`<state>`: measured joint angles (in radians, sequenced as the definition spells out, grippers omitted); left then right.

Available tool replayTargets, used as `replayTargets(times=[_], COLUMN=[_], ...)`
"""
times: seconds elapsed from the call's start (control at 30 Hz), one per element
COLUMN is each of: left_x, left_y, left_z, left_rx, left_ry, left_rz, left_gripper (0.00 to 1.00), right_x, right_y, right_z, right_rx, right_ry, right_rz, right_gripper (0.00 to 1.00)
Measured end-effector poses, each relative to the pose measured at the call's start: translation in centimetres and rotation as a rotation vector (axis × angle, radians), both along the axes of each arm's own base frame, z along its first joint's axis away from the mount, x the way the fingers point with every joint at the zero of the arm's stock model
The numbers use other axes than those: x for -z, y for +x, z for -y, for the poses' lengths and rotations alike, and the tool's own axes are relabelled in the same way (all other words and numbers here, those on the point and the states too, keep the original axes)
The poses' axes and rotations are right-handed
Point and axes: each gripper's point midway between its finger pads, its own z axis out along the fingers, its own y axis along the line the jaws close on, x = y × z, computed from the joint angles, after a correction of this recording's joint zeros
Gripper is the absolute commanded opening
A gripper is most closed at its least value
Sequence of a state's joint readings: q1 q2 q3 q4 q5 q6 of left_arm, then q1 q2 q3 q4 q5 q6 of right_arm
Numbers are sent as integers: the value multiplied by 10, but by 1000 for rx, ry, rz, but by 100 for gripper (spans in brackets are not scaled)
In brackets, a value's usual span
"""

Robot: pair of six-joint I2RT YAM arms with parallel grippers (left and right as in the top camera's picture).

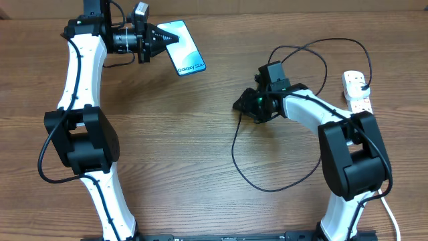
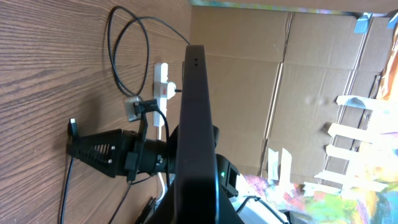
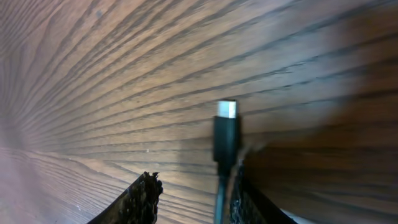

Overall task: Plug charger to phone and switch on socket
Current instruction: 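Close the right gripper on the black cable's connector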

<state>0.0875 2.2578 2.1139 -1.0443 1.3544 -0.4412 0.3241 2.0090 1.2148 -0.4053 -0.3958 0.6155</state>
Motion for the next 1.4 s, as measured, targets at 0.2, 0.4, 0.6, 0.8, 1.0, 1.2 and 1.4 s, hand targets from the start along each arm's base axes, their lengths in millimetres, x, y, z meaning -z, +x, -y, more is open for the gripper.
replayTargets(times=[0.2, 0.4, 0.6, 0.8, 1.0, 1.2, 1.4], left_x=[0, 0, 0, 0, 1, 1, 1], left_y=[0, 0, 0, 0, -2, -3, -4], left_z=[0, 0, 0, 0, 0, 2, 5], left_rx=[0, 0, 0, 0, 0, 4, 15], left_ry=[0, 0, 0, 0, -2, -2, 0], left_rz=[0, 0, 0, 0, -18, -21, -7], left_gripper=[4, 4, 4, 4, 4, 4, 4], right_x=[4, 10, 9, 6, -2, -49, -117], right_y=[3, 2, 3, -2, -5, -3, -10], right_z=[-9, -8, -11, -16, -8, -11, -10], right_rx=[6, 19, 12, -49, -70, -106, -152], right_ry=[19, 18, 41, 146, 191, 221, 247], right_rz=[-8, -28, -29, -57, -71, 22, 160], right_gripper=[17, 4, 4, 4, 4, 4, 4])
